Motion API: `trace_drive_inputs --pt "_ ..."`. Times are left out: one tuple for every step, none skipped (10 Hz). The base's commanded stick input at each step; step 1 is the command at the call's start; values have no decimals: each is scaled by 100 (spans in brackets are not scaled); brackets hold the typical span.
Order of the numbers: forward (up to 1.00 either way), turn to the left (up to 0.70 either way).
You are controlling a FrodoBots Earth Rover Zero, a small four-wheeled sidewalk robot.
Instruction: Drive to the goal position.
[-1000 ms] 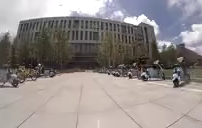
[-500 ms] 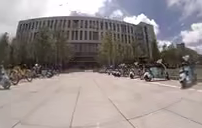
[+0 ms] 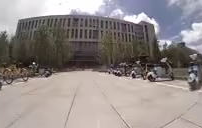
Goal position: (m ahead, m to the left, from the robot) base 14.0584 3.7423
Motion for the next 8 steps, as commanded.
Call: trace_drive_inputs --pt "70 3" --pt "70 3" --pt "70 3" --pt "70 3" --pt "70 3" --pt "70 3" --pt "70 3" --pt "70 3"
